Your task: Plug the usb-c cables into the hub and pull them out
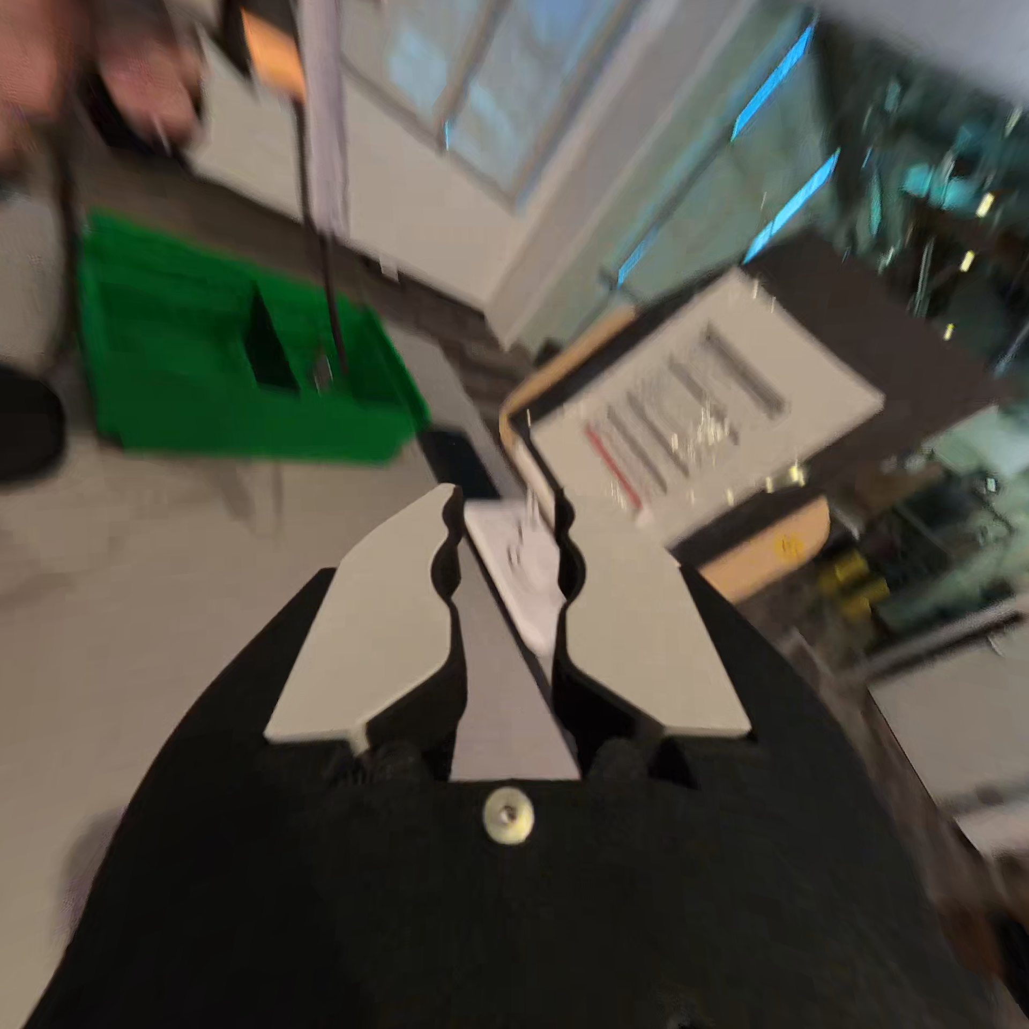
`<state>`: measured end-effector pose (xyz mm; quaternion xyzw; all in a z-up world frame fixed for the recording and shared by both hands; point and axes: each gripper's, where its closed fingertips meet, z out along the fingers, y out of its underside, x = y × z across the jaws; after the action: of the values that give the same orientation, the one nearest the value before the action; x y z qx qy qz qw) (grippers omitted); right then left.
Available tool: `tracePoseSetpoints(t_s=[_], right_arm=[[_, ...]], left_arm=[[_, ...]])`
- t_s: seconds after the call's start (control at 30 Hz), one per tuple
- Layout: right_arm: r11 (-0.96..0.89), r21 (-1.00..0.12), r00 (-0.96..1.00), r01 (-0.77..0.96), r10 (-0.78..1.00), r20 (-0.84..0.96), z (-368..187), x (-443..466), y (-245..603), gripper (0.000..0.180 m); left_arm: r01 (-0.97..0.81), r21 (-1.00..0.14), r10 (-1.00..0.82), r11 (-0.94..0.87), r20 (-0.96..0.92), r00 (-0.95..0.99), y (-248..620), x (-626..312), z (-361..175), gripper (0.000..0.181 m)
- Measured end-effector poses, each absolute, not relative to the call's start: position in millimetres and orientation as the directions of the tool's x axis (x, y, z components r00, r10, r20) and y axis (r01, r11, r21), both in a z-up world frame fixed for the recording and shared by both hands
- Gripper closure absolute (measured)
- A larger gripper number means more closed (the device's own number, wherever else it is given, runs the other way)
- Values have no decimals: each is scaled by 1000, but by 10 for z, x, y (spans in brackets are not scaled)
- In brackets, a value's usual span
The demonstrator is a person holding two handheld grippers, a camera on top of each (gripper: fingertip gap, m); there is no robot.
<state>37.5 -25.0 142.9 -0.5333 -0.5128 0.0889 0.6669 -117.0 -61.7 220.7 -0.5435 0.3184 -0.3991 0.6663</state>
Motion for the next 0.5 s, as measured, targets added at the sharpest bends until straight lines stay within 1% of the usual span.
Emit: tracePoseSetpoints(t_s=[0.03,0.1,0.13,0.23,0.3,0.37,0.43,0.47,0.5], right_arm=[[464,-819,471,338,670,574,1560,169,-326,143],[536,-816,438,216,694,572,1623,-227,-506,138],[570,-796,432,204,677,596,1592,-397,-546,136],[642,-691,433,332,547,717,1339,-772,-464,132],[667,-624,471,407,432,769,1251,-884,-363,131],[688,-588,525,425,342,779,1264,-902,-322,141],[693,-577,603,432,254,756,1362,-796,-275,151],[696,-573,609,433,243,755,1383,-757,-278,157],[703,-566,604,431,241,760,1394,-725,-290,168]], left_arm=[[185,-979,-878,89,10,478,-612,-1158,2201,157],[186,-979,-881,85,14,474,-607,-1130,2191,157],[185,-979,-882,84,14,471,-605,-1111,2184,157],[175,-981,-890,79,10,456,-620,-1021,2155,157],[167,-983,-899,73,7,437,-643,-939,2129,158],[145,-987,-910,63,3,415,-662,-847,2084,158],[133,-990,-915,56,3,404,-659,-776,2045,158],[128,-990,-915,55,1,403,-651,-754,2030,158],[132,-990,-919,53,3,393,-655,-738,2026,158]])
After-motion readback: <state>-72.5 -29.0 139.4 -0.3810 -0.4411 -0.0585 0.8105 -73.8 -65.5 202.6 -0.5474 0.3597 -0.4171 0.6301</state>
